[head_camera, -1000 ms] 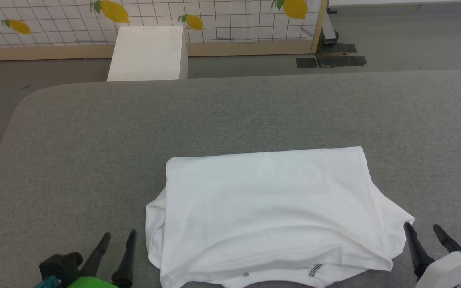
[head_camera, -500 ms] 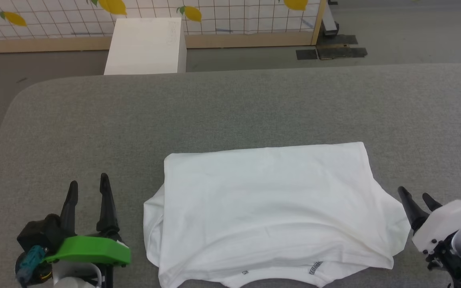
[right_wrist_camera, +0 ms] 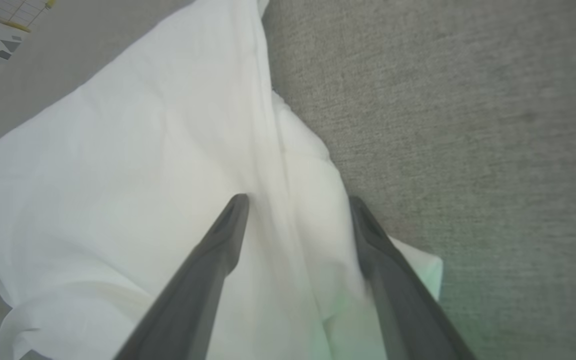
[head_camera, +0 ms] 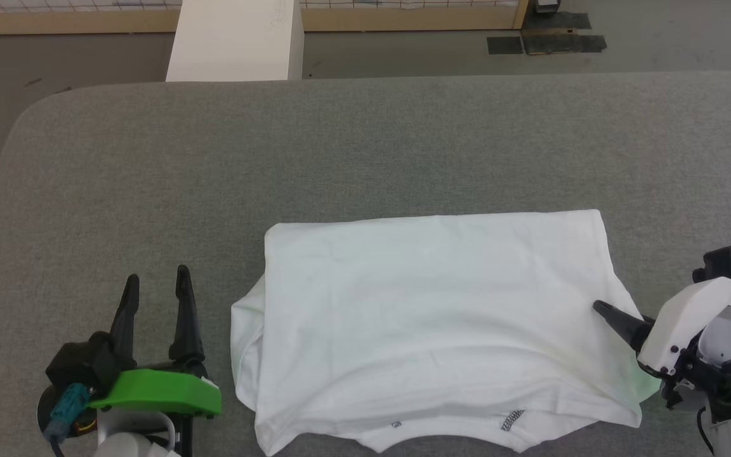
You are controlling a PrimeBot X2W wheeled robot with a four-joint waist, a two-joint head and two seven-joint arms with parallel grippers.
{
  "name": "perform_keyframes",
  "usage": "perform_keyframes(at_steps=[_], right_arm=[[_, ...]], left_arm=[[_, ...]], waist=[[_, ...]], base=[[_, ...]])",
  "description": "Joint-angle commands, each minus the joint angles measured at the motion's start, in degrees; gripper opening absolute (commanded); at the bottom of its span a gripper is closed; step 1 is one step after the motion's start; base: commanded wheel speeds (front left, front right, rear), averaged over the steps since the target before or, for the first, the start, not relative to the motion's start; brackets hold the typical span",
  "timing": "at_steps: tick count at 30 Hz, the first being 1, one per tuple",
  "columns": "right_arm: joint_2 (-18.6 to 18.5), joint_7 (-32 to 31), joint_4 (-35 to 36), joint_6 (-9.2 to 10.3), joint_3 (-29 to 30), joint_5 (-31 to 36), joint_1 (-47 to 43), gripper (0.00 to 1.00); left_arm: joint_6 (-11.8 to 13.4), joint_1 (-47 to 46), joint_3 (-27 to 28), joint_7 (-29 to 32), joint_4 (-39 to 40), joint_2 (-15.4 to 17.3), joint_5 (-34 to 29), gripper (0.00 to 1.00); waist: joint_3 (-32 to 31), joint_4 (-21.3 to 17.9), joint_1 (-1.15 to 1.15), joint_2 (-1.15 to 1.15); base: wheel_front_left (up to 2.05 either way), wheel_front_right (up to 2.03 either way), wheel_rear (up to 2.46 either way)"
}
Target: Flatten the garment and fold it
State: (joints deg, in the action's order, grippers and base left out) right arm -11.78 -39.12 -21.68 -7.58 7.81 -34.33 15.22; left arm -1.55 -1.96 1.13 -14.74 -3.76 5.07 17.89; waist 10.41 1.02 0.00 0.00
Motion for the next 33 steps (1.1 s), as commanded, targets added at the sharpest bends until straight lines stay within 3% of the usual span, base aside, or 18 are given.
perform_keyframes(at_steps=[1, 4, 5, 6, 7, 8, 9, 19, 27, 33], right_arm=[[0.7, -1.6, -0.7, 0.09, -0.4, -1.2, 0.6, 1.0], [1.2, -4.8, -0.9, 0.09, -1.0, -2.5, 0.6, 1.0], [1.4, -5.7, -0.9, 0.09, -1.3, -2.9, 0.5, 0.81], [1.6, -6.8, -0.8, 0.09, -1.6, -3.3, 0.4, 0.45], [1.8, -7.5, -0.7, 0.09, -1.8, -3.6, 0.3, 0.31], [2.0, -8.0, -0.2, 0.09, -2.1, -4.0, 0.2, 0.11], [2.2, -8.3, 0.1, 0.09, -2.2, -4.3, 0.1, 0.0], [1.2, -4.5, 3.9, 0.09, -0.3, -4.0, -2.8, 0.0], [-1.3, 1.5, 5.3, 0.09, 5.4, 4.7, -4.8, 0.0], [-1.8, 2.1, 8.9, 0.09, 7.5, 11.2, -7.0, 0.0]], left_arm=[[-0.5, -1.0, 0.3, -0.3, 0.1, -0.4, -1.1, 1.0], [-1.0, -1.0, 0.5, -0.3, 0.1, -0.7, -1.8, 1.0], [-1.2, -1.0, 0.6, -0.3, 0.1, -0.8, -2.0, 1.0], [-1.3, -1.0, 0.6, -0.3, 0.2, -0.9, -2.4, 1.0], [-1.4, -1.0, 0.6, -0.3, 0.2, -1.0, -2.6, 1.0], [-1.5, -1.0, 0.6, -0.3, 0.4, -1.1, -2.9, 1.0], [-1.6, -1.1, 0.6, -0.3, 0.4, -1.2, -3.1, 1.0], [-2.5, -0.5, 0.8, -0.3, 3.2, -1.8, -5.1, 1.0], [-2.8, -0.1, 0.5, -0.3, 3.9, -2.0, -5.7, 1.0], [-2.6, 0.9, -0.5, -0.3, 2.9, -2.1, -5.4, 1.0]], waist=[[0.2, 0.2, 0.0, 0.0], [0.1, 0.2, 0.0, 0.0], [0.1, 0.1, 0.0, 0.0], [0.0, 0.1, 0.0, 0.0], [-0.1, 0.1, 0.0, 0.0], [-0.2, 0.1, 0.0, 0.0], [-0.3, 0.0, 0.0, 0.0], [-2.4, -0.4, 0.0, 0.0], [-3.4, -1.2, 0.0, 0.0], [-4.0, -1.4, 0.0, 0.0]], base=[[0.0, 0.0, 0.0], [0.0, 0.0, 0.0], [0.0, 0.0, 0.0], [0.0, 0.0, 0.0], [0.0, 0.0, 0.0], [0.0, 0.0, 0.0], [0.0, 0.0, 0.0], [0.0, 0.0, 0.0], [0.0, 0.0, 0.0], [0.0, 0.0, 0.0]])
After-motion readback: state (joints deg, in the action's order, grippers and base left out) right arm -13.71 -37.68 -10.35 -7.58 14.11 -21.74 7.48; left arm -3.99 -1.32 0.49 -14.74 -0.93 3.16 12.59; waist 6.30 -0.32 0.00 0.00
